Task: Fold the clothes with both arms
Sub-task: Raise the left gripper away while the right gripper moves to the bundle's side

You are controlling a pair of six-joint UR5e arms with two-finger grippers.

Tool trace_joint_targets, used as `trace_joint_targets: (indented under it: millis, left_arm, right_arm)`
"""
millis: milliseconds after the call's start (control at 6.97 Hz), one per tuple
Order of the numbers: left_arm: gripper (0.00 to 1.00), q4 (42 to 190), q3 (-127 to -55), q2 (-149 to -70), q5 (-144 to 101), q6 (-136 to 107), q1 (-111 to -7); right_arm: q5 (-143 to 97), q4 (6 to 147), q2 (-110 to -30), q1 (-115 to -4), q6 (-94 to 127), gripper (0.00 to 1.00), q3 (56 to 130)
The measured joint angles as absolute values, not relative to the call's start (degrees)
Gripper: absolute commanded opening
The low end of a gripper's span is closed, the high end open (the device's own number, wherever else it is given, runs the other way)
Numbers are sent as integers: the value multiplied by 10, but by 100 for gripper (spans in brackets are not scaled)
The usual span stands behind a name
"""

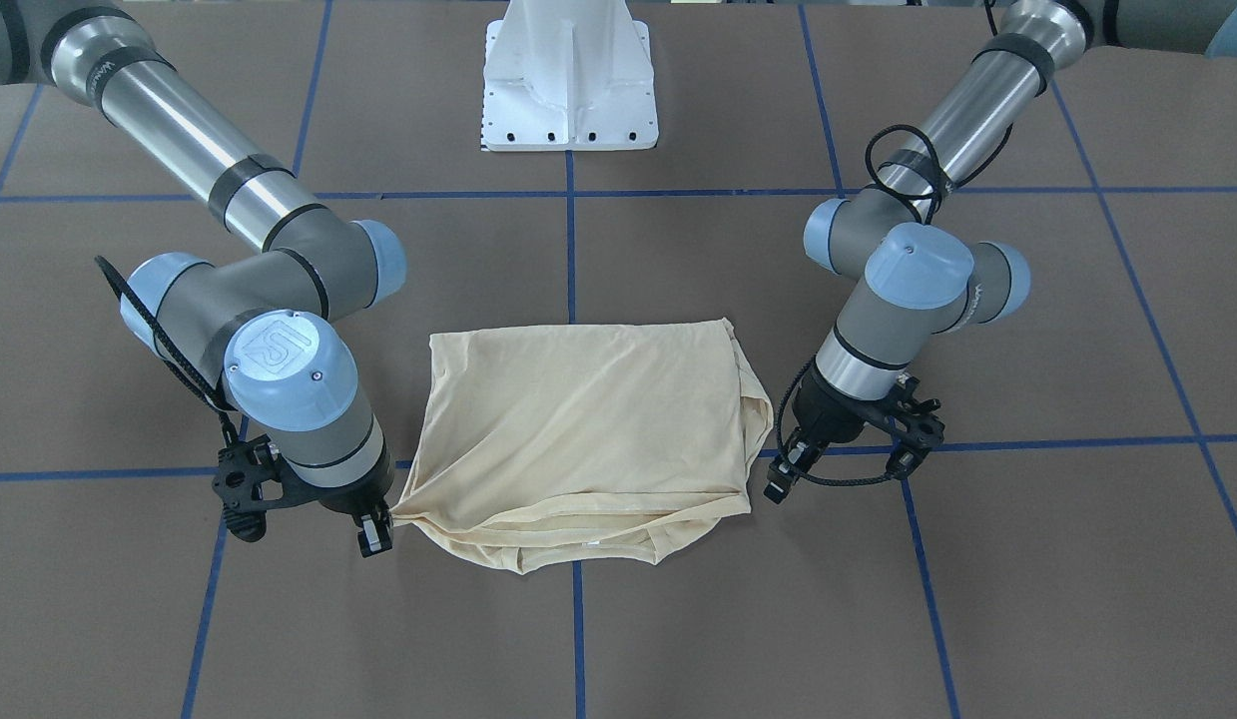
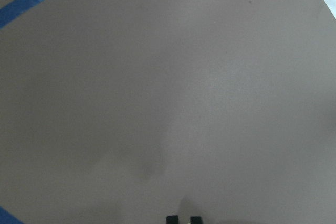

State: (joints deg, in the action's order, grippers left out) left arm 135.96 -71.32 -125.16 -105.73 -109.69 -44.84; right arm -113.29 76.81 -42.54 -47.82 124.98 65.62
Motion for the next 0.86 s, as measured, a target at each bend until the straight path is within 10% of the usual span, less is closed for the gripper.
trace_joint_targets:
  millis: [143,287,861]
  left_arm:
    - [22,1360,-713,-1251,-1057,-1097,-448]
    - [26,1360,-713,-1251,-1057,-1097,-448]
    - [26,1360,-730,-1251,-1058,-1095,-452]
  right_arm:
    - [-1133,763,-425,-477,1250,39,654]
    - [-1132,760,-425,-477,1249,99,650]
    - [-1129,758,-429,-474,1249,100,676]
